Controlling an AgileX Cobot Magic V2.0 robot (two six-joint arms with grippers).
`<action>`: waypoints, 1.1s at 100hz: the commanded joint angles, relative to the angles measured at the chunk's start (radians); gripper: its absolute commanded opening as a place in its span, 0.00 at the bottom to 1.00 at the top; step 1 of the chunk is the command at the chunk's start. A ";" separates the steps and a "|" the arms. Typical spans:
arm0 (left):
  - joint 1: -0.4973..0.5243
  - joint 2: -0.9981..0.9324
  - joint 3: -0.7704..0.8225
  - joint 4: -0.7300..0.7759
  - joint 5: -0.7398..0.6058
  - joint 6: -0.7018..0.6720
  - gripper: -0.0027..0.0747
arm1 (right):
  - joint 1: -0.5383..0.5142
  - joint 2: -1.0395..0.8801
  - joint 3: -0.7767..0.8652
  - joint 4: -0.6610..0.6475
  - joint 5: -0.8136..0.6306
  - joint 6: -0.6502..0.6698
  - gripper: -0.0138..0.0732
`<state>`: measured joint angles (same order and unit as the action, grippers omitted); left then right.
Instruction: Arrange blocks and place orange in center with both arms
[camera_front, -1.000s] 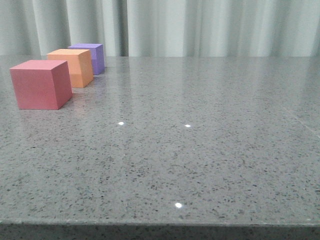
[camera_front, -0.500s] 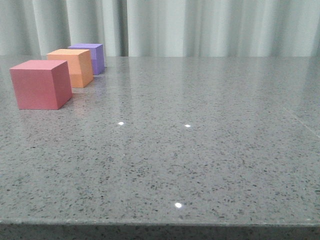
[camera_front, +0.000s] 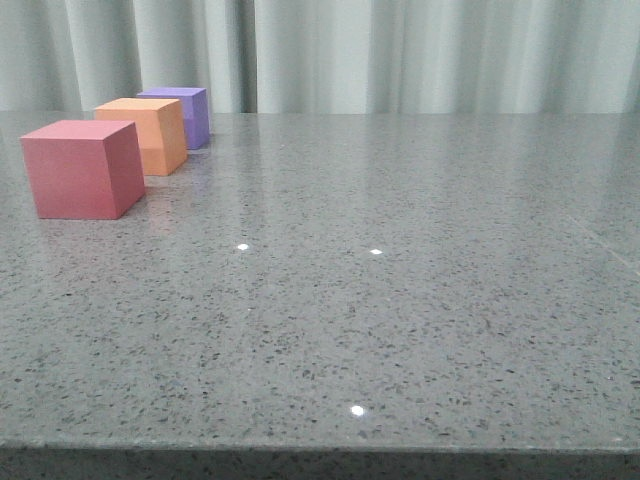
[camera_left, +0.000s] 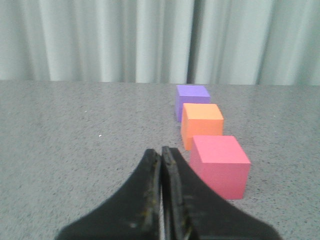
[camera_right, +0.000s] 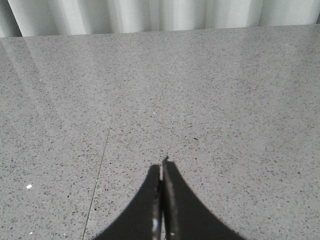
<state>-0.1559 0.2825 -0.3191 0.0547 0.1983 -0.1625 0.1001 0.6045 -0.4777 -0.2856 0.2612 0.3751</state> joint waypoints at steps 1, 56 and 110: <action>0.028 -0.046 0.014 -0.055 -0.095 0.052 0.01 | -0.007 0.002 -0.028 -0.021 -0.080 -0.003 0.08; 0.038 -0.317 0.344 -0.011 -0.184 0.052 0.01 | -0.007 0.002 -0.028 -0.021 -0.082 -0.003 0.08; 0.038 -0.317 0.364 0.003 -0.264 0.052 0.01 | -0.007 0.002 -0.028 -0.021 -0.084 -0.003 0.08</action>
<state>-0.1194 -0.0042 0.0038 0.0557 0.0219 -0.1124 0.1001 0.6045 -0.4777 -0.2856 0.2582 0.3751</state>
